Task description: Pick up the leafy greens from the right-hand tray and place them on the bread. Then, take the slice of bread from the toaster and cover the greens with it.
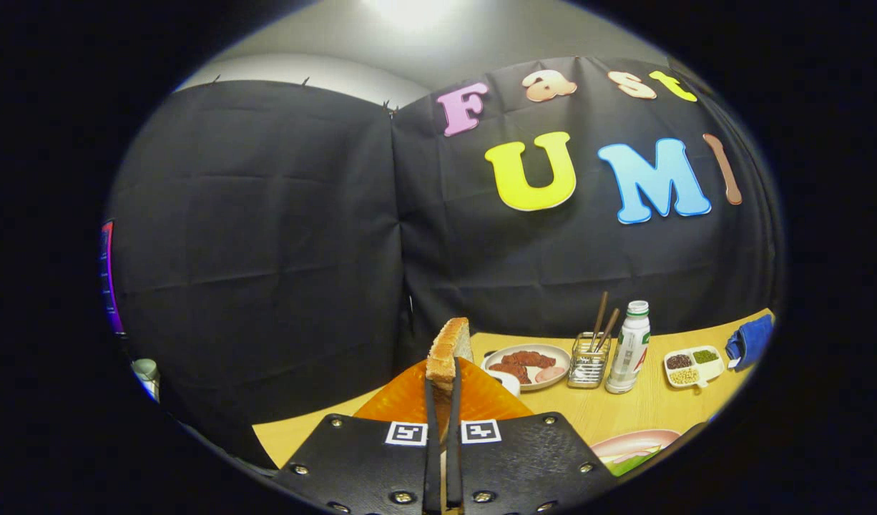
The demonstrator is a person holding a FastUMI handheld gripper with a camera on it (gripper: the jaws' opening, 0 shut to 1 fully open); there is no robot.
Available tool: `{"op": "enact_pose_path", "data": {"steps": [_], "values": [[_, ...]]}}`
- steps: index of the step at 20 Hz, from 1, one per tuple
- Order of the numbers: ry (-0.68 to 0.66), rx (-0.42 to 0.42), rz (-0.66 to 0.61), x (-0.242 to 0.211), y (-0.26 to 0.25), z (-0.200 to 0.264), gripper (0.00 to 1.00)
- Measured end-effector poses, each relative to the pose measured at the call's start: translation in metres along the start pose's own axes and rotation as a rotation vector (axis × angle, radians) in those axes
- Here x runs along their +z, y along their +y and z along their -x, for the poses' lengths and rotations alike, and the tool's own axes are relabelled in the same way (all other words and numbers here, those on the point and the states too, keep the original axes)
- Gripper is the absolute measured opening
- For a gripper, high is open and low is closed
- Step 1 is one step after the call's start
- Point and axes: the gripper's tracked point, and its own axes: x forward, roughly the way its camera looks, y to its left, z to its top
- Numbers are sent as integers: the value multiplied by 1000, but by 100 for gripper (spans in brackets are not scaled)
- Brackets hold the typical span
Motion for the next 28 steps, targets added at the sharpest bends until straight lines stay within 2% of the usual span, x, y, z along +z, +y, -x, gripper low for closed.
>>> {"op": "enact_pose_path", "data": {"steps": [4,8,12,18,22,25,28], "values": [[-51,19,-31,36,-17,31,3],[-62,-29,9,40,-54,63,3],[-7,-91,50,14,-98,89,3],[122,-214,133,-46,-165,114,3],[165,-307,206,-67,-204,131,3],[185,-353,251,-81,-218,144,3],[196,-365,274,-92,-216,151,3]]}}
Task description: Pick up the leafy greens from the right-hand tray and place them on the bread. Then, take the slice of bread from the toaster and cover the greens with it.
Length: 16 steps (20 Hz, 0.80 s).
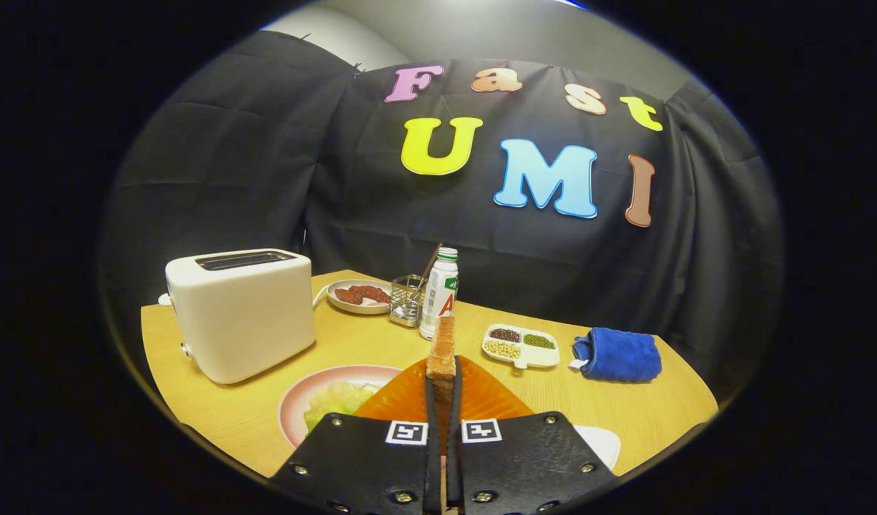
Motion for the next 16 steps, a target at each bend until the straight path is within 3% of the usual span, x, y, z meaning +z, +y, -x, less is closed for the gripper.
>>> {"op": "enact_pose_path", "data": {"steps": [16], "values": [[156,157,-35,-63,88,-13,3]]}}
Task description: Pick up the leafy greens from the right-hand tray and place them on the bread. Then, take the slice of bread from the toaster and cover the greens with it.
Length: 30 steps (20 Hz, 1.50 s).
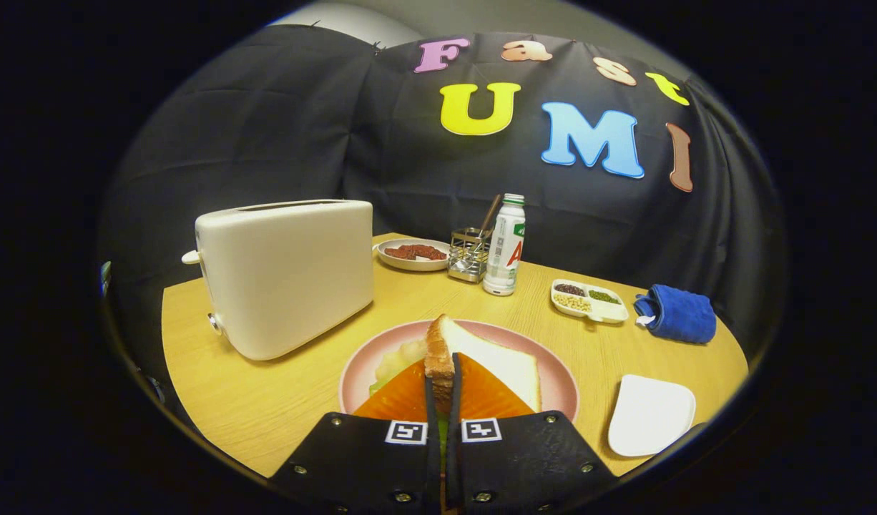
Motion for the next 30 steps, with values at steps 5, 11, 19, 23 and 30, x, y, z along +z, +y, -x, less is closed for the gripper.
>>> {"op": "enact_pose_path", "data": {"steps": [5,11,19,23,30], "values": [[51,22,-54,-7,4,-5,3],[13,-11,-33,-1,2,-4,17],[15,69,-124,-1,16,-5,51],[-9,69,-133,3,15,-2,52],[-119,48,-119,17,13,7,52]]}}
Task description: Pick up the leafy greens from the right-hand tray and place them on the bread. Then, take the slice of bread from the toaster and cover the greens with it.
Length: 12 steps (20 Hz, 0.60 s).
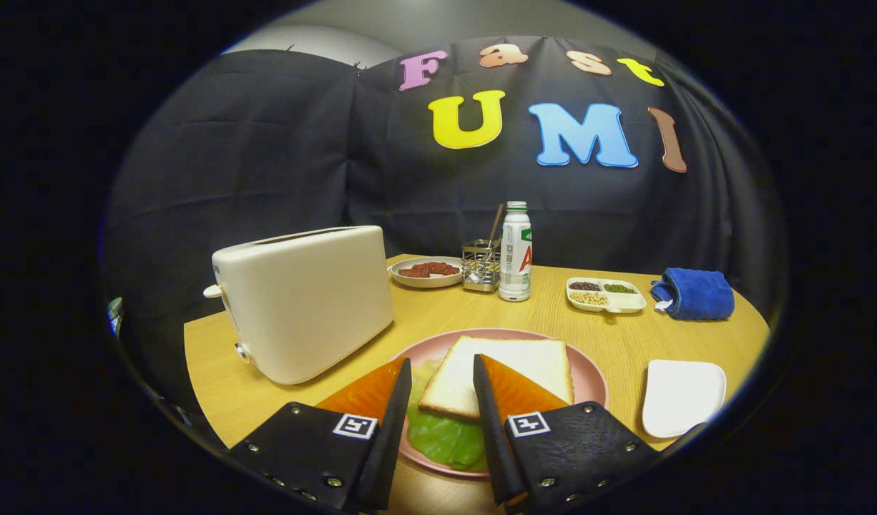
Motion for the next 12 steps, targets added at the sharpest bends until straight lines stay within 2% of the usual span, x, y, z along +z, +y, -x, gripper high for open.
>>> {"op": "enact_pose_path", "data": {"steps": [6,12], "values": [[23,9,-35,4,-6,-2,52],[-70,-19,5,72,-44,18,52]]}}
